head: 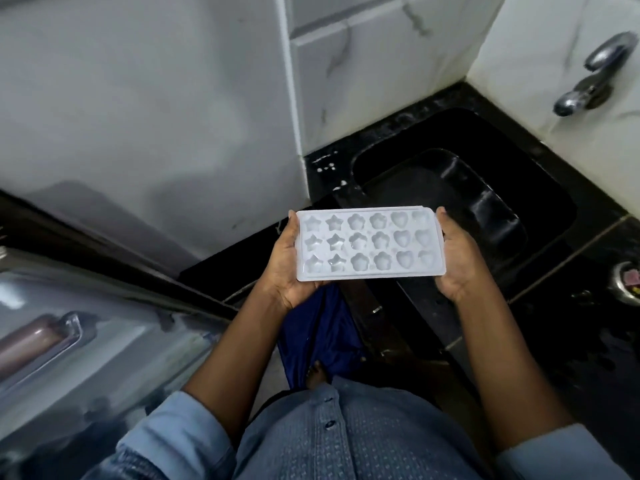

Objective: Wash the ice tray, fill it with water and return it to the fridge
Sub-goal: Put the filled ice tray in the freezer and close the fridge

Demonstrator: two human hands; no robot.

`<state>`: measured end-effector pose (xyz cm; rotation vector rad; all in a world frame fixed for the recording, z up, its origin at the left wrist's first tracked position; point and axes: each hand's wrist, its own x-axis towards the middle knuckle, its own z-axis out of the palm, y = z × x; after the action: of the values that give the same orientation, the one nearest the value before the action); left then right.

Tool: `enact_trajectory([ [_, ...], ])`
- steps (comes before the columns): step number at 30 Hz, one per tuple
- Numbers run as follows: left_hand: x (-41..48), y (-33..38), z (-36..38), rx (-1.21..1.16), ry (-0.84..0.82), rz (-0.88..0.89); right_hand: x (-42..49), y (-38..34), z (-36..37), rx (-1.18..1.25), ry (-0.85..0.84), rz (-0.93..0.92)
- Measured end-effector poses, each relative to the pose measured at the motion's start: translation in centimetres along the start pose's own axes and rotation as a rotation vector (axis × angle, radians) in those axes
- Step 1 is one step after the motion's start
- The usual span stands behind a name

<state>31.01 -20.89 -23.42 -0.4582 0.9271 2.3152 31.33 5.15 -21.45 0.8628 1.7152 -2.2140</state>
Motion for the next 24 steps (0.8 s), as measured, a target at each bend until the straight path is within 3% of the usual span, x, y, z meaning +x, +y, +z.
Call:
enact_trajectory([
  [24, -15.7, -4.9, -7.7, -0.446, 0.513, 0.538, 0.0, 3.7, 16.6, -0.386, -0.665, 0.235],
])
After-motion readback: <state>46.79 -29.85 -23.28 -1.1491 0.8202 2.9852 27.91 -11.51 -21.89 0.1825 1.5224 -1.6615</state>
